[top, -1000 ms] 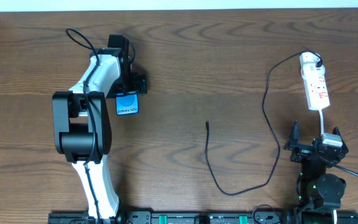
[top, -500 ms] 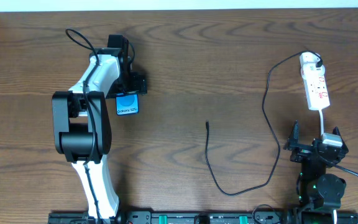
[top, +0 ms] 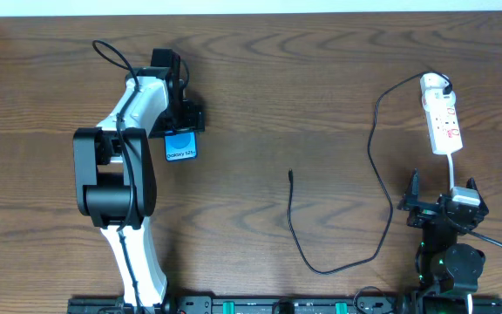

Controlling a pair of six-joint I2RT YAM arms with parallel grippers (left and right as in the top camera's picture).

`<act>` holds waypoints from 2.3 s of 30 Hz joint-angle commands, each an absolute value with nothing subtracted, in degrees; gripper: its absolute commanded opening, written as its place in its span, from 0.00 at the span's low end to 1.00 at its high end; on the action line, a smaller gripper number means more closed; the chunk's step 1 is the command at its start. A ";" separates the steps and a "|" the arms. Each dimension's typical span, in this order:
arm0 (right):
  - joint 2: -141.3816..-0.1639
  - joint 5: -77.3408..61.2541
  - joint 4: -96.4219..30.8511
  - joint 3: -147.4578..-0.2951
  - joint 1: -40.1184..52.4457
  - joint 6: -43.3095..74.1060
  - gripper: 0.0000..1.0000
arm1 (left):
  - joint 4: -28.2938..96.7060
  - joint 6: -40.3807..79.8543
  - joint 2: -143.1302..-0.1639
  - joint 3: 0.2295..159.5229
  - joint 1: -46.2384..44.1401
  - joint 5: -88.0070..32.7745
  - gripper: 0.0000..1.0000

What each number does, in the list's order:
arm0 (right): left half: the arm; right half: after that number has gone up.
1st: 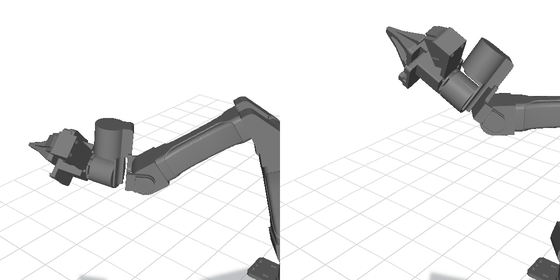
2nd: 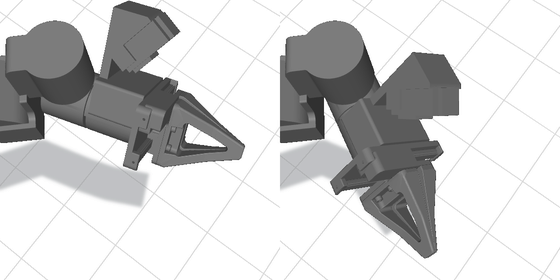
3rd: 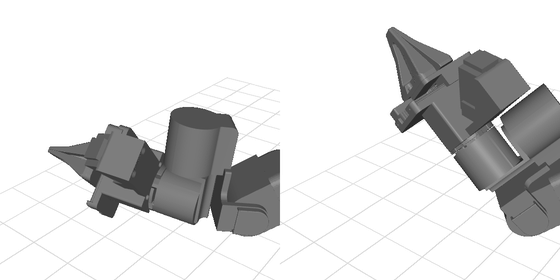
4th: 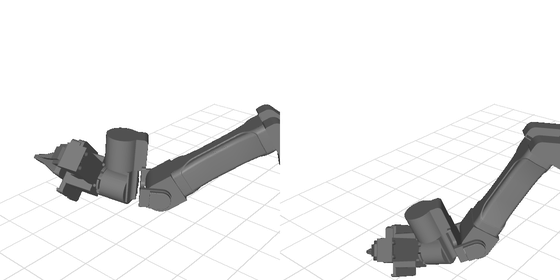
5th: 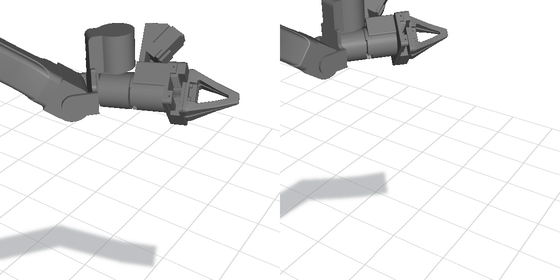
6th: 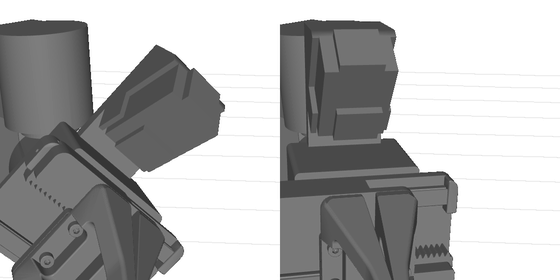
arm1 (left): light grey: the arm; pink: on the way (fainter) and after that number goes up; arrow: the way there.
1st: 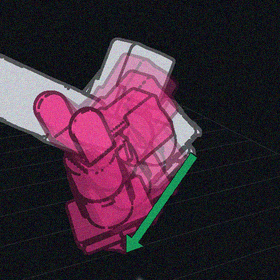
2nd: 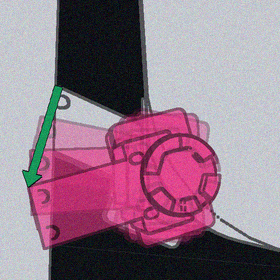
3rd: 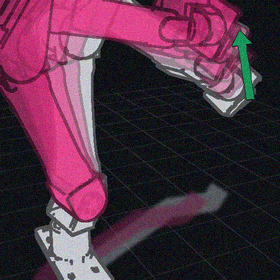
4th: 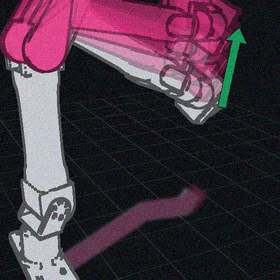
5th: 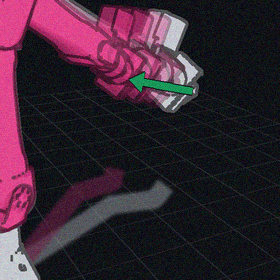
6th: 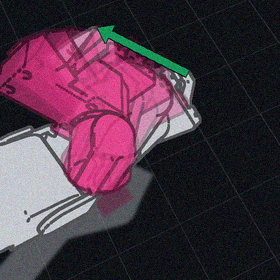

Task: Plug charger to phone and switch on socket
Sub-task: 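Close the left gripper on the phone's long sides, then lift the phone with the left gripper and tilt it upright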

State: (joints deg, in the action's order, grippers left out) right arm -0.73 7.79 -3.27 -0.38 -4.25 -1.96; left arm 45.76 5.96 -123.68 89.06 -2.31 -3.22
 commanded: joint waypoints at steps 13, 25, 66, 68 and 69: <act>-0.38 8.64 -3.46 -0.32 -3.92 -2.42 0.99 | 45.98 5.63 -126.65 88.29 -2.33 -3.49 0.84; -0.38 8.64 -3.46 -0.32 -3.92 -2.42 0.99 | 46.17 5.63 -126.65 88.29 -2.33 -3.49 0.81; -0.38 8.67 -3.46 -0.32 -3.92 -2.42 0.99 | 46.98 5.63 -126.43 92.31 -2.33 -3.46 0.08; -0.38 8.64 -3.46 -0.32 -3.90 -2.42 0.99 | 47.55 5.61 -126.19 93.14 -2.33 -3.46 0.08; -0.38 8.64 -3.46 -0.32 -3.92 -2.42 0.99 | 47.64 5.61 -125.86 93.32 -2.33 -3.46 0.07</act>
State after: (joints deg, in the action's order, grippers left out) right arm -0.73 7.79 -3.27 -0.38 -4.25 -1.96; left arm 47.31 5.93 -124.64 91.22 -2.35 -3.11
